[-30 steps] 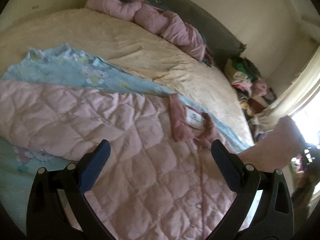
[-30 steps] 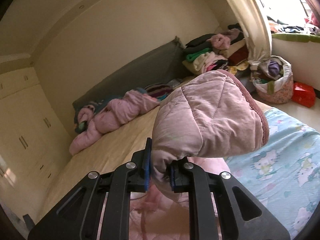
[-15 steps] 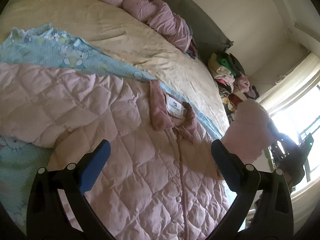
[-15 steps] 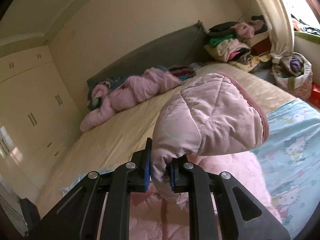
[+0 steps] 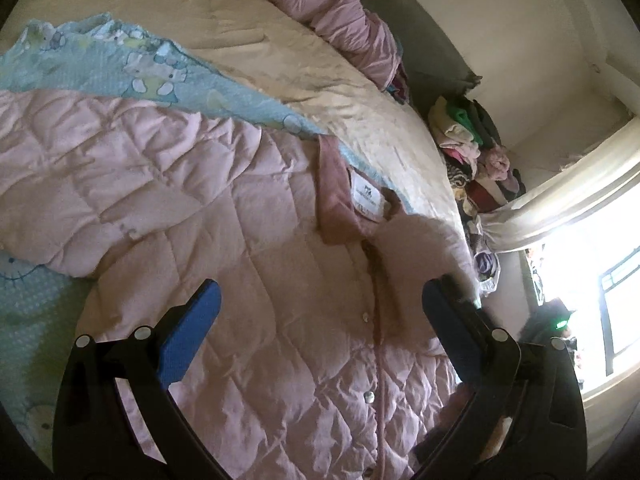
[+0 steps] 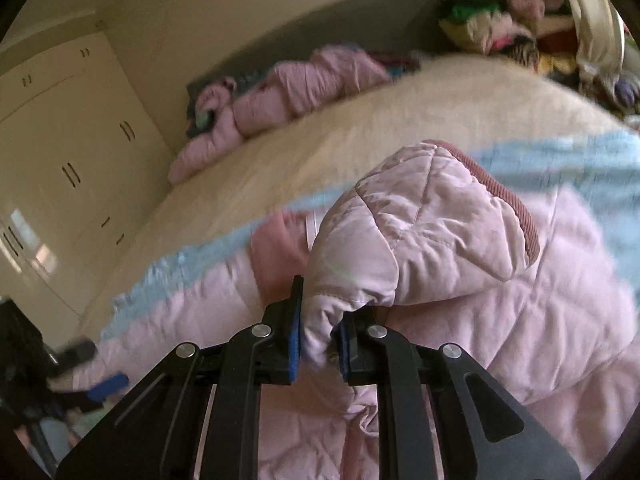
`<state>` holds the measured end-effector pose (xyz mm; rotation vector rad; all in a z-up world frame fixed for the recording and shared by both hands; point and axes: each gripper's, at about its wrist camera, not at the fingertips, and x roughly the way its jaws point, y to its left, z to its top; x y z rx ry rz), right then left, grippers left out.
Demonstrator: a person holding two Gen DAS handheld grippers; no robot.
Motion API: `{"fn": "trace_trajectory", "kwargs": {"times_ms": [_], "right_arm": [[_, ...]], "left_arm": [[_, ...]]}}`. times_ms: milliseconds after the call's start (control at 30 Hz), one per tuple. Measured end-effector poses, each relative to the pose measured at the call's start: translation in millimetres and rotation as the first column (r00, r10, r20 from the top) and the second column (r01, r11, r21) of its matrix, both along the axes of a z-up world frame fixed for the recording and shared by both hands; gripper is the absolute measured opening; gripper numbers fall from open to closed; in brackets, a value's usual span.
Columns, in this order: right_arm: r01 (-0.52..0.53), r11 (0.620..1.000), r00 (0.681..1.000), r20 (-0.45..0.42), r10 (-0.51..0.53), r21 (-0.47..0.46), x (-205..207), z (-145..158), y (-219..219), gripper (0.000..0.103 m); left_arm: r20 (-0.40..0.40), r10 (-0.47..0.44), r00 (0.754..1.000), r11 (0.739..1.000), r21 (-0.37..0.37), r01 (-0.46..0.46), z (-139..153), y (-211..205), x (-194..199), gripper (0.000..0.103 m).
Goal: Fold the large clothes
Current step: 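Carry the sleeve across the coat front toward the left tool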
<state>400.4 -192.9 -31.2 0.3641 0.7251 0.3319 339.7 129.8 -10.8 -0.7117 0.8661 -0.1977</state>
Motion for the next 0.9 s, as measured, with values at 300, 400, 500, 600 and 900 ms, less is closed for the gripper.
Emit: {"fn": "trace_trajectory", "kwargs": {"times_ms": [300, 400, 500, 600, 900], "right_arm": [[0.045, 0.978, 0.995, -0.098, -0.026, 0.202, -23, -34, -20, 0.07], [0.154, 0.954, 0.988, -0.071, -0.141, 0.255, -26, -28, -39, 0.036], [0.151, 0.961, 0.988, -0.008, -0.153, 0.23, -25, -14, -40, 0.027], [0.005, 0.997, 0.995, 0.096, -0.013, 0.083, -30, 2, -7, 0.027], [-0.294, 0.902, 0.932, 0.114, 0.344, -0.317, -49, -9, 93, 0.029]], "left_arm": [[-0.034, -0.009, 0.999, 1.0, 0.004, 0.009, -13, -6, 5, 0.094], [-0.036, -0.004, 0.999, 1.0, 0.002, 0.004, -14, -5, 5, 0.094], [-0.03, 0.004, 1.0, 1.0, -0.01, -0.004, -15, -3, 5, 0.094], [-0.014, 0.011, 1.0, 0.999, -0.038, -0.011, -15, 2, 6, 0.094], [0.003, 0.006, 1.0, 0.984, -0.176, -0.005, -26, 10, 9, 0.094]]}}
